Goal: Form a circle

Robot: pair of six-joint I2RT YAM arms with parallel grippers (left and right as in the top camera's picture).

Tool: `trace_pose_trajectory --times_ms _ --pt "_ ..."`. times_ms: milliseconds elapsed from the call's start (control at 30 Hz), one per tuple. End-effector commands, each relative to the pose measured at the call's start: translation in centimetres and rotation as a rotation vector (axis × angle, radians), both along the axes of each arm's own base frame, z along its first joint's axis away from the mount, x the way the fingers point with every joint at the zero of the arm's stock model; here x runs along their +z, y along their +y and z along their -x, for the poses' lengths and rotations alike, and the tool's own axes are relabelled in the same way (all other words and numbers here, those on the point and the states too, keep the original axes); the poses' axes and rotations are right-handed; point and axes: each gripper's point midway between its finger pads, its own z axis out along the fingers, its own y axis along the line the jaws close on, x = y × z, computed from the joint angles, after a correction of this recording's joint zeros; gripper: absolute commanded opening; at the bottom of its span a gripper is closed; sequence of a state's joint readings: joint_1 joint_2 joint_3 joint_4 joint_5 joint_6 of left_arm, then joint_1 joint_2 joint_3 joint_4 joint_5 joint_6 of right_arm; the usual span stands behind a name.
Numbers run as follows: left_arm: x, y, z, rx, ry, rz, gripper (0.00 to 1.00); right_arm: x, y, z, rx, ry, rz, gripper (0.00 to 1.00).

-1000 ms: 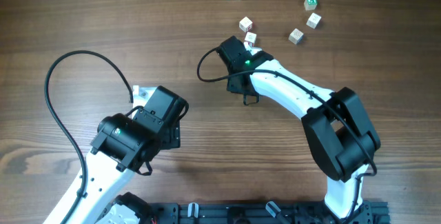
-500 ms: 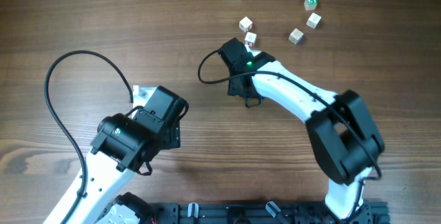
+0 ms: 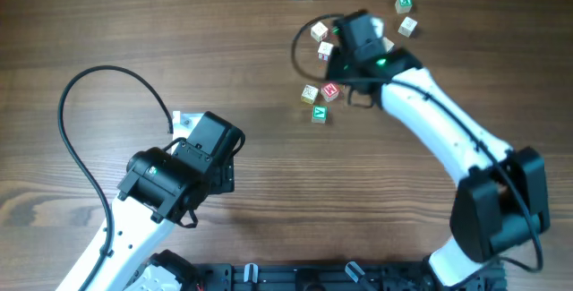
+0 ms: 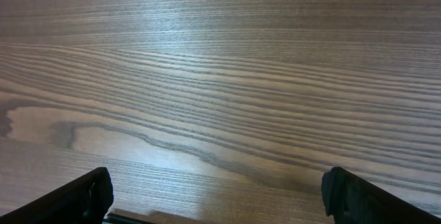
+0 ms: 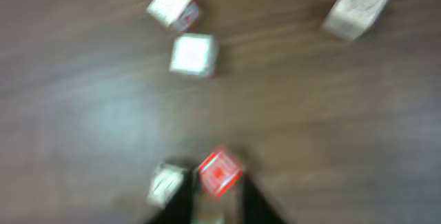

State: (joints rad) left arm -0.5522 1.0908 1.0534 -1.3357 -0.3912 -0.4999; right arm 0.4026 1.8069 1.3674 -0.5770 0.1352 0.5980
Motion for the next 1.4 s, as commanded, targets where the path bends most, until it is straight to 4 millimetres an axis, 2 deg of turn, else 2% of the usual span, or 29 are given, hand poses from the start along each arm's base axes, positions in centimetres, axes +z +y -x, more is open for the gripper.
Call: trace_pose_trajectory --times_ms 0,67,133,200,400,700,967,1367 --pt "0.0 0.0 0.1 0.016 -0.004 0.015 1.0 -4.8 -1.7 -1.6 0.004 0.075 -0.012 0.04" --pt "0.0 0.0 0.1 0.016 -0.004 0.016 1.0 -7.1 -1.1 -2.0 0.07 0.11 -0.051 0.04" --pt "0.0 0.0 0.1 0.016 -0.004 0.015 0.99 -9.7 0.2 -2.2 0.155 0.139 -0.104 0.04" --pt "0.0 0.0 0.1 0.016 -0.004 0.016 1.0 -11.3 0.6 -2.3 0.165 0.159 -0.122 0.04" --pt "0.0 0.0 0.1 0.016 -0.004 0.015 1.0 -10.6 -0.3 -3.5 0.145 0.121 -0.147 0.04" --pt "0.0 0.0 0.1 0.016 -0.004 0.015 1.0 -10.1 1.4 -3.1 0.29 0.107 -0.195 0.04" --pt "0.0 0.0 0.1 0.016 -0.003 0.016 1.0 -10.1 2.2 -2.2 0.34 0.134 -0.236 0.04" --pt "0.0 0.0 0.1 0.016 -0.004 0.015 1.0 -9.9 2.1 -1.7 0.359 0.146 -0.225 0.04"
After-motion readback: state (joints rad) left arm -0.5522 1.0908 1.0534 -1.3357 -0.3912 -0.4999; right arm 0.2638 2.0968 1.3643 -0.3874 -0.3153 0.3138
